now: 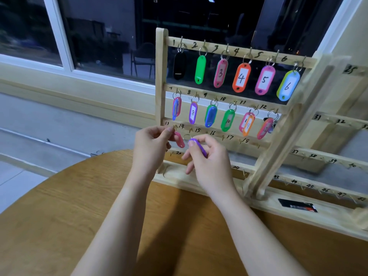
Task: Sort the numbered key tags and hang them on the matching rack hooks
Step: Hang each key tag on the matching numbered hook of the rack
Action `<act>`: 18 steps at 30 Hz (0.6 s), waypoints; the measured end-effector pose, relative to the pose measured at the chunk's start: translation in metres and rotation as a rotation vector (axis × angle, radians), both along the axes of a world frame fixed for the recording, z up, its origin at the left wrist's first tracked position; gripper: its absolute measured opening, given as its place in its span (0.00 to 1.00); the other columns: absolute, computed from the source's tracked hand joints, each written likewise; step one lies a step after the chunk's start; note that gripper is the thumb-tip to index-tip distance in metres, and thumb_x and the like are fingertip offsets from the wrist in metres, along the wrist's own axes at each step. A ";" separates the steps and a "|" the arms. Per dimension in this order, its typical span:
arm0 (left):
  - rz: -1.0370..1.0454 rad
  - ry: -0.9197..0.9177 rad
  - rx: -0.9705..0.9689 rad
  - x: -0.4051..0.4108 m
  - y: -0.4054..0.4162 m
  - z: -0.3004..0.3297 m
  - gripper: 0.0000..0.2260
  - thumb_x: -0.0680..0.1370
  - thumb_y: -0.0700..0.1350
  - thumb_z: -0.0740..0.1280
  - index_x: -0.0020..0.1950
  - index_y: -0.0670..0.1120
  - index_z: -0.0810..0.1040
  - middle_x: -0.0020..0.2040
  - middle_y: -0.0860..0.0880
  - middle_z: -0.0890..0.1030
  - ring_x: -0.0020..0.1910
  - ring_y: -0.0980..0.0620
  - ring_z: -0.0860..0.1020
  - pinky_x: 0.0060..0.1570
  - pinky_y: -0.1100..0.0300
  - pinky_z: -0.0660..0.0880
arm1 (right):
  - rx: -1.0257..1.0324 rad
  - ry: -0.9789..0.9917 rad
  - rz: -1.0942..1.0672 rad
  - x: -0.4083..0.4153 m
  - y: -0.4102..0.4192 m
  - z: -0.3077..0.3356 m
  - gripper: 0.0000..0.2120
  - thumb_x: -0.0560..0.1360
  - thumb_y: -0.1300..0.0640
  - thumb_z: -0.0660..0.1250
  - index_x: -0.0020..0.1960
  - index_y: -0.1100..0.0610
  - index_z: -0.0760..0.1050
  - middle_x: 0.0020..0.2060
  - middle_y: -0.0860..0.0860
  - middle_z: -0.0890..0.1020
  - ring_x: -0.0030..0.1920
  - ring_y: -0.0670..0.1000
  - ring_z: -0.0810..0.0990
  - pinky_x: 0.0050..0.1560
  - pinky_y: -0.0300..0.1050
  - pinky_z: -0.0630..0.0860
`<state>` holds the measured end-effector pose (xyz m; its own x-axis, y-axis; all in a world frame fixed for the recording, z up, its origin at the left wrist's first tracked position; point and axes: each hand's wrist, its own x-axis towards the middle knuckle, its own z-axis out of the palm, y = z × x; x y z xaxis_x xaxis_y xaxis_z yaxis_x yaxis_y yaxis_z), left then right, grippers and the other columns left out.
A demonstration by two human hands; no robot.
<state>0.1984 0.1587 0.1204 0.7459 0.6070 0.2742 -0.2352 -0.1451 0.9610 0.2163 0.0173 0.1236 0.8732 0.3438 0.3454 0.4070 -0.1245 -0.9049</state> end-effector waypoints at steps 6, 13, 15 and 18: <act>-0.042 0.101 0.005 -0.001 0.016 -0.003 0.11 0.81 0.44 0.68 0.42 0.47 0.86 0.36 0.49 0.85 0.30 0.58 0.74 0.35 0.63 0.70 | 0.110 0.057 -0.018 0.008 0.023 0.007 0.07 0.83 0.58 0.63 0.46 0.55 0.76 0.33 0.53 0.85 0.23 0.53 0.79 0.28 0.42 0.74; 0.025 0.087 0.025 -0.006 0.035 0.000 0.08 0.81 0.45 0.68 0.47 0.45 0.85 0.37 0.51 0.85 0.30 0.58 0.72 0.35 0.64 0.70 | 0.085 0.045 -0.058 0.009 0.040 0.007 0.09 0.83 0.58 0.64 0.43 0.53 0.76 0.32 0.52 0.85 0.21 0.53 0.78 0.26 0.43 0.75; 0.038 0.071 0.017 -0.007 0.037 0.002 0.07 0.81 0.45 0.68 0.47 0.45 0.85 0.36 0.52 0.85 0.28 0.62 0.73 0.32 0.69 0.69 | 0.067 0.025 -0.080 0.009 0.044 0.007 0.09 0.83 0.57 0.64 0.44 0.54 0.77 0.31 0.51 0.84 0.21 0.53 0.78 0.26 0.45 0.76; 0.041 0.060 0.035 -0.008 0.037 0.004 0.07 0.81 0.45 0.69 0.47 0.45 0.85 0.36 0.52 0.85 0.28 0.64 0.74 0.31 0.71 0.69 | 0.044 0.009 -0.126 0.011 0.050 0.008 0.08 0.82 0.57 0.64 0.45 0.55 0.78 0.30 0.50 0.84 0.22 0.53 0.79 0.27 0.47 0.78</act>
